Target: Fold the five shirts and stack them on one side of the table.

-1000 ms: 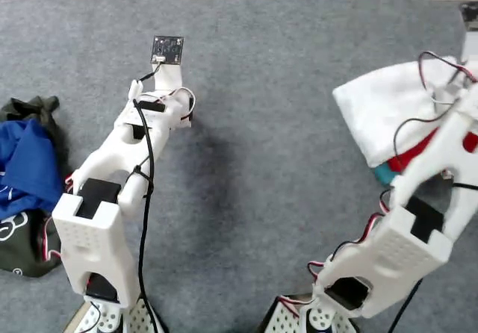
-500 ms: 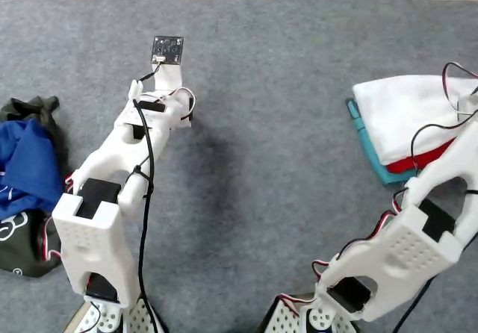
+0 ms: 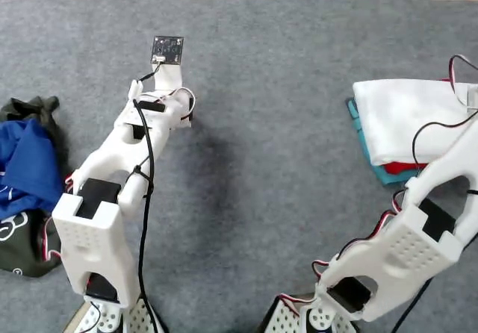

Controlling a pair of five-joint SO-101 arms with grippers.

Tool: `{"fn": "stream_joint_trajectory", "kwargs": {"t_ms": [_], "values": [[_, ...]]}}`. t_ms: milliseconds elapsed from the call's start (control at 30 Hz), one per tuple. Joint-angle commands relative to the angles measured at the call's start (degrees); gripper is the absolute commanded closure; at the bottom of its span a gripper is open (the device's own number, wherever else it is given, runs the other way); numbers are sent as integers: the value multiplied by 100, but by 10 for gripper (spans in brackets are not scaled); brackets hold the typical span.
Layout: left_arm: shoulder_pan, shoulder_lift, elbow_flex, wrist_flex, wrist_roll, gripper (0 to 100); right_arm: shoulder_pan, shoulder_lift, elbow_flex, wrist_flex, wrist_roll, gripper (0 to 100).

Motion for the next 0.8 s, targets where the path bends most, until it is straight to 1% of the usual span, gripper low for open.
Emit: {"fn": "stream_joint_trajectory", "kwargs": {"t_ms": [0, 67, 100, 200, 333, 400, 500, 567, 667, 700, 767], "values": [[-57, -132, -321, 18, 26, 971, -44, -13, -382, 281, -44, 991], [-163, -141, -321, 0, 26, 971, -70, 75, -163, 281, -220, 950], [-224, -167, -321, 0, 26, 971, -70, 163, -75, 264, -343, 946], [-523, -484, -242, 35, 26, 971, 18, 620, 251, -44, -457, 975], [-989, -1187, -189, 695, 18, 971, 97, 1543, 347, -703, -475, 983], [-1262, -1591, -189, 1037, -193, 971, 53, 1886, 321, -791, -466, 983], [-1727, -2268, -189, 1477, -721, 971, -105, 1903, -101, -369, -475, 983], [-2079, -2778, -189, 1837, -993, 968, -176, 1859, -664, 105, -475, 983], [-2545, -3560, -268, 2804, -1653, 949, -308, 1789, -1622, 932, -448, 982], [-2703, -3754, -295, 3121, -1793, 932, -334, 1771, -1947, 1196, -440, 982], [-3134, -4158, -242, 3622, -1855, 888, -422, 1771, -2677, 1635, -440, 981]]}}
